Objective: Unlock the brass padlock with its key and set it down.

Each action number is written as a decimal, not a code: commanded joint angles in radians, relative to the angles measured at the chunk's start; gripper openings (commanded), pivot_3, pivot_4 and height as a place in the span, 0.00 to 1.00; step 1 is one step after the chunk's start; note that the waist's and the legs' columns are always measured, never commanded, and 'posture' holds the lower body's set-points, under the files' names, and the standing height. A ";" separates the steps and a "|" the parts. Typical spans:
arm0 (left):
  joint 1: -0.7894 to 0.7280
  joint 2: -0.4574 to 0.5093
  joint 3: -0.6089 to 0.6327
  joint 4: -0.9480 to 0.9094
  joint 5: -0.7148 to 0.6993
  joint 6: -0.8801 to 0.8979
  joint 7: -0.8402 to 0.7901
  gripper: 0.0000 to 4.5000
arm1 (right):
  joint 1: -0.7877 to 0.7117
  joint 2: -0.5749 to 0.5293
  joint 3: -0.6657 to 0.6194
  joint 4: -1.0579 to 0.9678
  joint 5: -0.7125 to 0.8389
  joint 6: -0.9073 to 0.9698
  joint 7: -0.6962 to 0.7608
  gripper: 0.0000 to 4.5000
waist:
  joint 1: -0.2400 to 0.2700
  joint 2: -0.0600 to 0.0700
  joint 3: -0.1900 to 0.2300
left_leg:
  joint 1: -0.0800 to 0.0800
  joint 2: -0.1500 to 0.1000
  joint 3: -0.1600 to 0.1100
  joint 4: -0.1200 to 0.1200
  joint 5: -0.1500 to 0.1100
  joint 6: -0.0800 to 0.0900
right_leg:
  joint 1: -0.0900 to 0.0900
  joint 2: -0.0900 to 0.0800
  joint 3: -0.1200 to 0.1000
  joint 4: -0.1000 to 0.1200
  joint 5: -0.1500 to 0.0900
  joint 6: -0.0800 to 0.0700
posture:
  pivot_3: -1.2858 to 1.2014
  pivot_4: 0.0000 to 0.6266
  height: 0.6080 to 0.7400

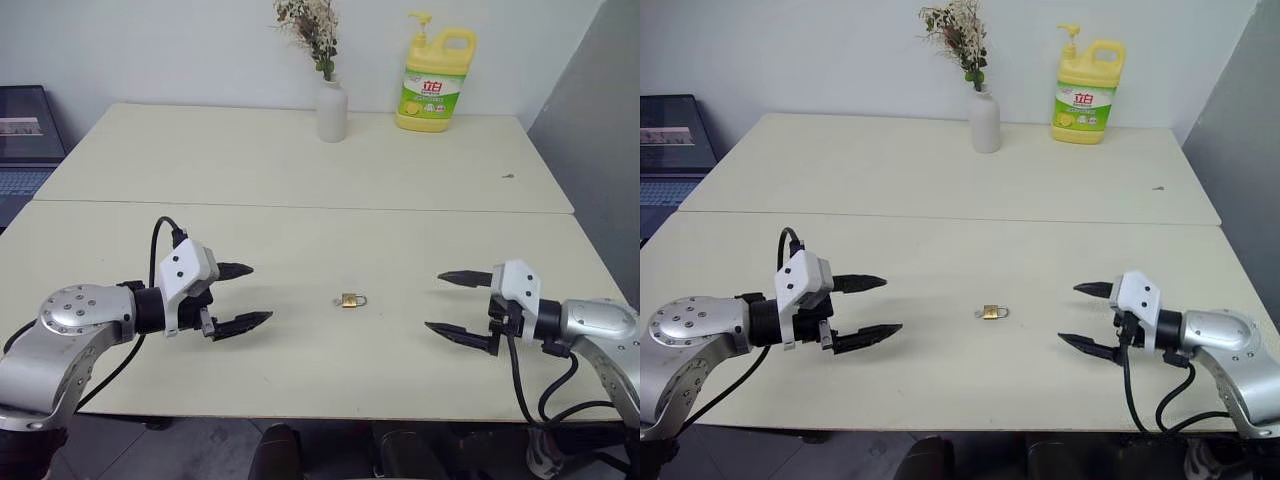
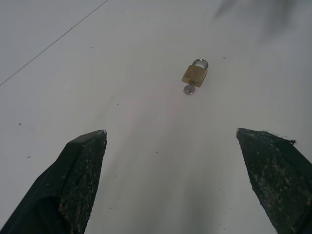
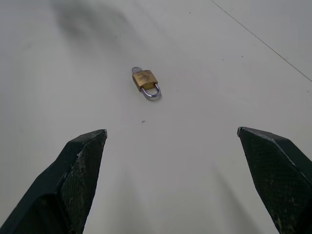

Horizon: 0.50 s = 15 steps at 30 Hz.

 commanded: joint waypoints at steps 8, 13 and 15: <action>0.011 -0.016 0.002 -0.046 0.006 -0.037 -0.006 0.99 | 0.001 0.009 -0.014 -0.022 0.001 -0.018 0.011 1.00 | 0.001 0.000 0.000 | 0.000 0.000 0.000 0.000 0.000 0.000 | 0.000 0.000 0.000 0.000 0.000 0.000 | 0.52 0.24 1.00; -0.009 -0.022 -0.013 0.001 -0.003 -0.038 -0.031 0.99 | -0.012 0.011 0.003 -0.049 -0.004 0.012 0.000 1.00 | 0.001 0.000 0.000 | 0.000 0.000 0.000 0.000 0.000 0.000 | 0.000 0.000 0.000 0.000 0.000 0.000 | 0.52 0.24 1.00; -0.014 -0.032 -0.006 0.018 -0.008 -0.045 -0.030 0.99 | -0.020 0.010 0.013 -0.065 -0.003 0.032 0.000 1.00 | 0.001 0.000 0.000 | 0.000 0.000 0.000 0.000 0.000 0.000 | 0.000 0.000 0.000 0.000 0.000 0.000 | 0.52 0.24 1.00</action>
